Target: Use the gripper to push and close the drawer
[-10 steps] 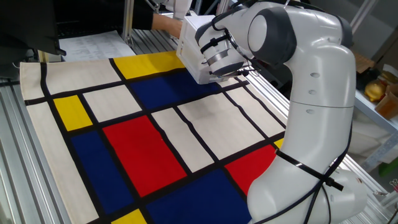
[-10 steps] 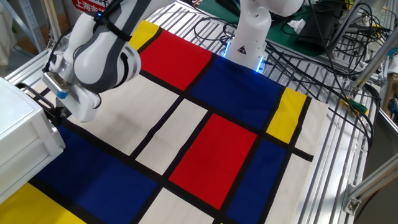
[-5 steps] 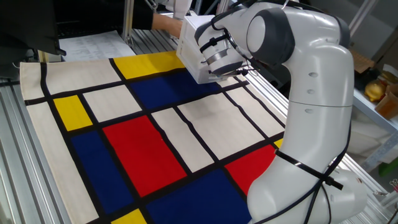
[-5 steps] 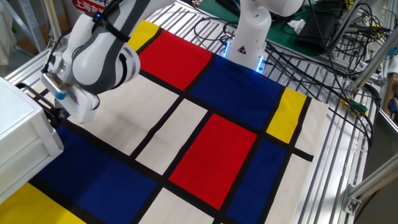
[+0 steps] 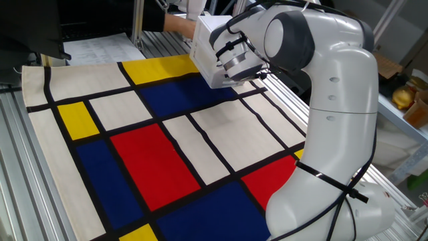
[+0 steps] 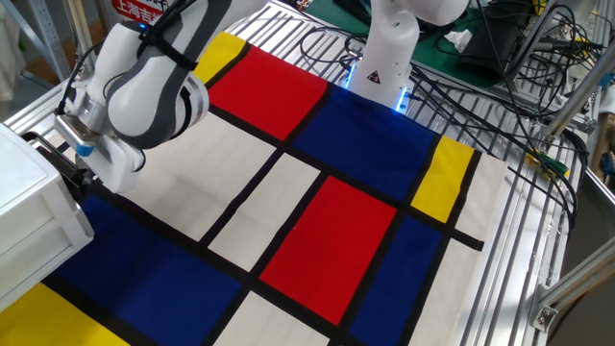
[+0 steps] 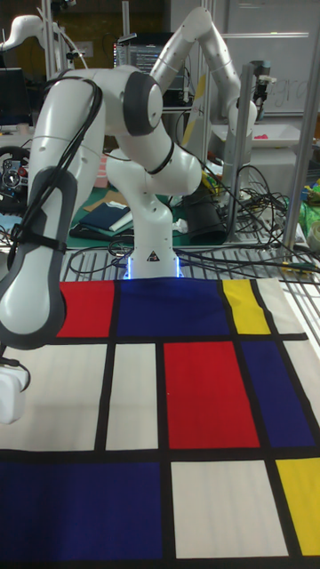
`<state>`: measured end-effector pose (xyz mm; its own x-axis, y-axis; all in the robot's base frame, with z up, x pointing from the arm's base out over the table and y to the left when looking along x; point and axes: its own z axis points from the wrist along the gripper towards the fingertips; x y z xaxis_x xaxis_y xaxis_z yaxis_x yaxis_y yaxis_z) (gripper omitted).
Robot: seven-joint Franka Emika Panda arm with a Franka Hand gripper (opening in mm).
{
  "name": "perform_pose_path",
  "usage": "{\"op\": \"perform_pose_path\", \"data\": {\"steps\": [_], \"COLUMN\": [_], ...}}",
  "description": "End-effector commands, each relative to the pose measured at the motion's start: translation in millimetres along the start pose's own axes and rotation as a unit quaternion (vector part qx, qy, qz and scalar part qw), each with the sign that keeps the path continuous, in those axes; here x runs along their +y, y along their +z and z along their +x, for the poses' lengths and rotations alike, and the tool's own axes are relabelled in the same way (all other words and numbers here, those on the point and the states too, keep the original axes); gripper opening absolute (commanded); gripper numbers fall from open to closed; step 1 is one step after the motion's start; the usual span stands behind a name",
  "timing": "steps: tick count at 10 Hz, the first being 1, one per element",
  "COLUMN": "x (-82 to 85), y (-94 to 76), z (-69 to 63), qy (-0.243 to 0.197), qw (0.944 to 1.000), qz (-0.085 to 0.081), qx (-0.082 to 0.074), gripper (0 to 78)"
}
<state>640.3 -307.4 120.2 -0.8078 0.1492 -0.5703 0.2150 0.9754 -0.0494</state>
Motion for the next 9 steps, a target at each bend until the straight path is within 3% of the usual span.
{"op": "perform_pose_path", "data": {"steps": [1, 4, 6, 7, 9], "x": [1.9, 1.7, 1.6, 0.6, -0.5], "y": [9.8, 10.1, 10.3, 6.2, -12.6], "z": [1.5, 1.8, 1.9, -0.4, -8.9], "qy": [0.005, 0.004, -0.008, -0.019, -0.013], "qw": [0.9999, 0.9997, 0.999, 0.9989, 0.9957], "qz": [-0.009, -0.014, -0.023, -0.022, -0.04], "qx": [0.011, 0.017, 0.038, 0.035, 0.082], "gripper": [0.0, 0.0, 0.0, 0.0, 0.0]}}
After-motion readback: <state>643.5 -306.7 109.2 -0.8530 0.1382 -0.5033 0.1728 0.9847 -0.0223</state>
